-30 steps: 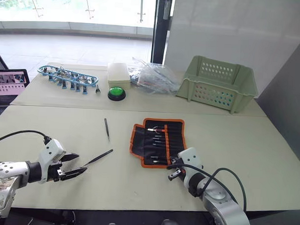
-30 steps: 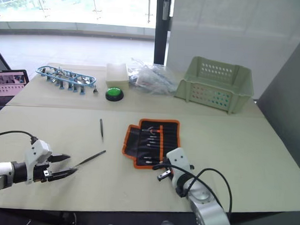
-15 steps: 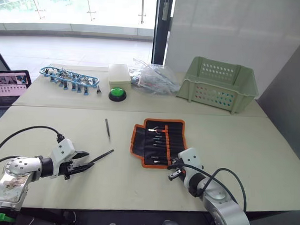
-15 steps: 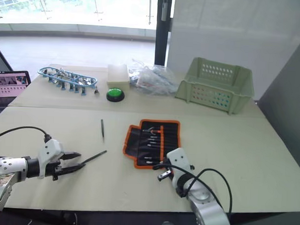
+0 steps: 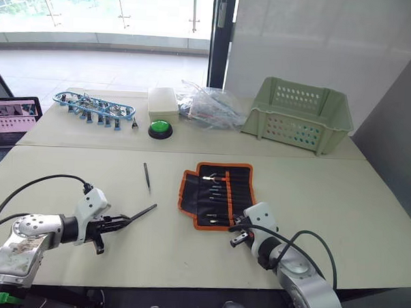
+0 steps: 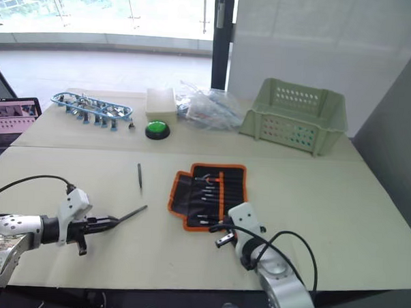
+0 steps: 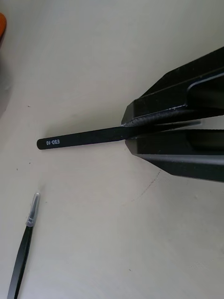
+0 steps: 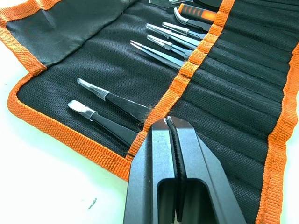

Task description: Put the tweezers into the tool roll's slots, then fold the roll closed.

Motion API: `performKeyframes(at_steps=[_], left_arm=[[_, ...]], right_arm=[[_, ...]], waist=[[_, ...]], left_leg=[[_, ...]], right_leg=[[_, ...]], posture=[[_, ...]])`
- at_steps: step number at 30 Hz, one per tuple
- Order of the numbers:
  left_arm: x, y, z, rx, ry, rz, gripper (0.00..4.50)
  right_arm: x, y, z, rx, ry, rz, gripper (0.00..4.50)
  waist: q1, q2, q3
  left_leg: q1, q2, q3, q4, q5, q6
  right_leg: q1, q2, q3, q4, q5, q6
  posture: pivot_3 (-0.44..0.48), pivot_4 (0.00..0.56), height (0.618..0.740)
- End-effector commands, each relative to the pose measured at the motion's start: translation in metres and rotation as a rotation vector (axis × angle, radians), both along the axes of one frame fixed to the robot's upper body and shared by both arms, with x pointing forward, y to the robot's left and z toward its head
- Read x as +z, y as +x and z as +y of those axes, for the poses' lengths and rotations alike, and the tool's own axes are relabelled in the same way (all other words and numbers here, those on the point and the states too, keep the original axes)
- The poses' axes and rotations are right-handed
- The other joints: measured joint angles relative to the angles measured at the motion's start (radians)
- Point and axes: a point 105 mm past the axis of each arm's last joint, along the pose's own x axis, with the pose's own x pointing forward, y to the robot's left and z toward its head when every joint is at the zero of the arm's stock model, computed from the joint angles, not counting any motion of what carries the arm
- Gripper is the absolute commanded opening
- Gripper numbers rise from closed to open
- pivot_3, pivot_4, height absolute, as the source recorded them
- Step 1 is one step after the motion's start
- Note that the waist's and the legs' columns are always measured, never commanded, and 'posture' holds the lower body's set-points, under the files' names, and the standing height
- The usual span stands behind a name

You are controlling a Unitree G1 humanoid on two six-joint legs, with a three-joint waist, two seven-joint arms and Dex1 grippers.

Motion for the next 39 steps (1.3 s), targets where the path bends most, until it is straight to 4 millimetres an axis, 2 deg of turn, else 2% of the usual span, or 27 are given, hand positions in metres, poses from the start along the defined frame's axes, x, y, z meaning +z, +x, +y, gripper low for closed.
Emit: performKeyframes(at_steps=[1,5,10,12,18,27,31,35,39], left_arm=[[0.014,0.005,-0.003,-0.014,-0.008,-0.014,0.07],[0.05,0.012,-0.016,-0.118,0.013,-0.086,0.07],[0.076,0.02,-0.037,-0.239,0.049,-0.114,0.07],[0.081,0.022,-0.043,-0.268,0.067,-0.108,0.07],[0.078,0.041,-0.085,-0.437,0.238,-0.054,0.07],[0.073,0.064,-0.14,-0.596,0.367,-0.038,0.07],[0.064,0.078,-0.152,-0.621,0.411,-0.058,0.07],[0.063,0.082,-0.165,-0.655,0.409,-0.067,0.07],[0.058,0.085,-0.169,-0.675,0.434,-0.068,0.07]], right_arm=[[-0.023,-0.011,0.013,0.057,0.006,0.101,0.0],[-0.023,-0.011,0.015,0.06,0.006,0.1,0.0],[-0.023,-0.01,0.013,0.055,0.004,0.098,0.0],[-0.023,-0.009,0.013,0.052,0.004,0.097,0.0],[-0.023,-0.008,0.012,0.049,0.0,0.094,0.0],[-0.023,-0.006,0.011,0.042,-0.001,0.088,0.0],[-0.022,-0.006,0.011,0.035,0.0,0.086,0.0],[-0.021,-0.007,0.01,0.028,-0.001,0.086,0.0],[-0.021,-0.007,0.009,0.023,0.0,0.087,0.0]], waist=[[-0.001,-0.001,0.0],[-0.001,-0.007,0.003],[-0.002,-0.007,0.004],[-0.003,-0.007,0.004],[-0.002,-0.008,0.004],[-0.001,-0.007,0.004],[-0.002,-0.007,0.004],[-0.002,-0.007,0.004],[0.0,-0.007,0.004]], left_leg=[[0.0,0.0,0.0,0.0,0.0,0.0],[-0.001,0.002,0.0,0.0,0.0,0.0],[-0.001,0.004,-0.001,0.0,0.0,0.0],[-0.001,0.004,-0.001,0.0,0.0,0.0],[-0.002,0.005,-0.001,0.0,0.0,0.0],[-0.002,0.005,-0.001,0.0,0.0,0.0],[-0.002,0.004,-0.001,0.0,0.0,0.0],[-0.003,0.005,-0.001,0.0,0.0,0.0],[-0.004,0.004,-0.001,0.0,0.0,0.0]], right_leg=[[0.0,0.0,0.0,0.0,0.0,0.0],[-0.002,0.003,0.0,0.0,0.0,0.0],[-0.002,0.005,0.001,0.0,0.001,-0.001],[-0.002,0.006,0.001,0.0,0.0,-0.001],[-0.002,0.007,0.001,-0.001,0.0,-0.001],[-0.003,0.008,0.002,0.0,0.0,-0.001],[-0.003,0.008,0.002,0.0,0.0,-0.001],[-0.003,0.008,0.002,0.0,0.0,-0.001],[-0.003,0.008,0.002,0.0,0.0,-0.001]], posture=[[0.0,0.15,0.713],[0.0,0.15,0.713],[0.0,0.15,0.713],[0.0,0.15,0.713],[0.0,0.15,0.713],[0.0,0.15,0.713],[0.0,0.15,0.713],[0.0,0.15,0.713],[0.0,0.15,0.713]])
